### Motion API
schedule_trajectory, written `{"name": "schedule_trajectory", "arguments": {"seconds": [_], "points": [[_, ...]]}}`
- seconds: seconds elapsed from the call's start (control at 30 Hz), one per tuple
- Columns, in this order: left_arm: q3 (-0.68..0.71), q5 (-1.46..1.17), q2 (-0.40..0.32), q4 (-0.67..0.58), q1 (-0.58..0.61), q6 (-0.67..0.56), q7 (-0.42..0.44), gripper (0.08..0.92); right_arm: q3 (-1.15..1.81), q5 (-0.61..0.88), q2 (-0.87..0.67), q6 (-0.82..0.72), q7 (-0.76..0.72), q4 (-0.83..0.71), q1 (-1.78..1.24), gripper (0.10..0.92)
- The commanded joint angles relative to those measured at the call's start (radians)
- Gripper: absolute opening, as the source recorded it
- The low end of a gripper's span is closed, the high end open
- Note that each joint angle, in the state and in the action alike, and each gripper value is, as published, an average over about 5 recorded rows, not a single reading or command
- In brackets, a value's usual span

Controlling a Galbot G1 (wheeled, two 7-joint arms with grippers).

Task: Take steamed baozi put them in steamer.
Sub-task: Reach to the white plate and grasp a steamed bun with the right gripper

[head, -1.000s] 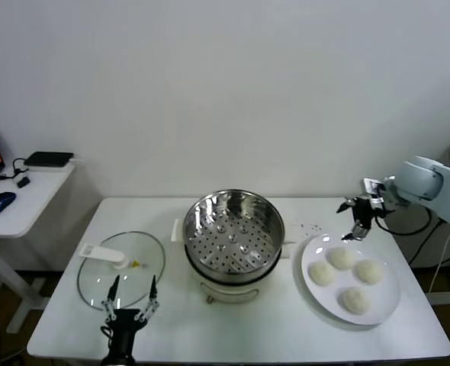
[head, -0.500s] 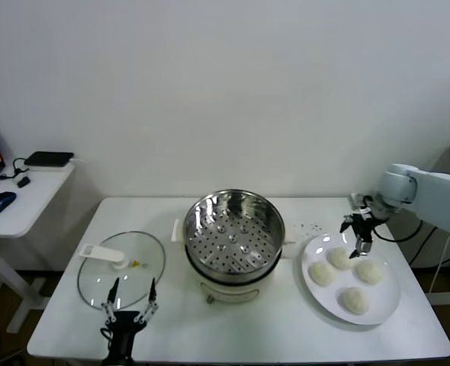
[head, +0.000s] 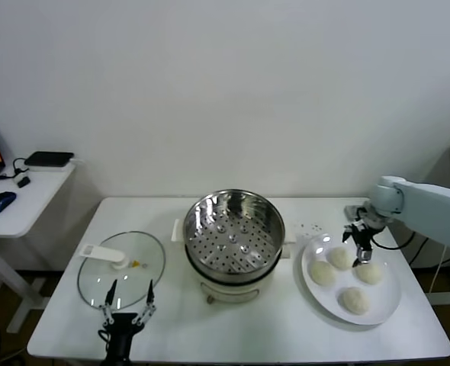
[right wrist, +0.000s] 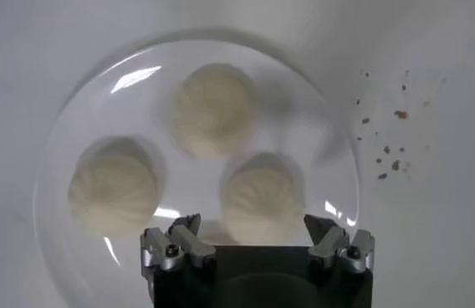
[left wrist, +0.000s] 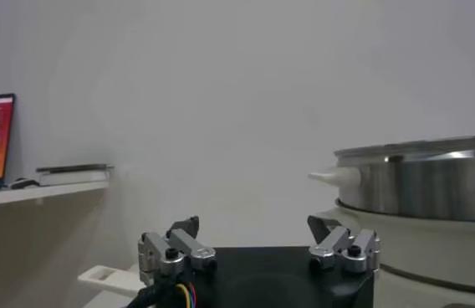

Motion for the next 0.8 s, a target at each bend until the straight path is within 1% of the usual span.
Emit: {"name": "schedule_trajectory", "arguments": {"seconds": [0.03,0.67,0.73,0.8], "points": [[-0.003,0.004,0.007,0.003,0.004,0.0,0.0,0.823,0.036,-0.018,0.018,-0.004,0.02,-0.05,-0.051,0.823],[-0.009,0.006,0.01,0.004,0.001,0.002,-0.001,0.823,0.046,-0.02,0.036,-0.042,0.036,-0.042,-0.076,0.823],[-0.009,0.006,0.009,0.004,0.001,0.001,-0.002,0.823,0.049,-0.02,0.038,-0.043,0.04,-0.046,-0.08,0.814],[-0.008,0.006,0.009,0.005,0.001,-0.001,-0.002,0.823,0.052,-0.02,0.039,-0.043,0.043,-0.047,-0.082,0.781]]}}
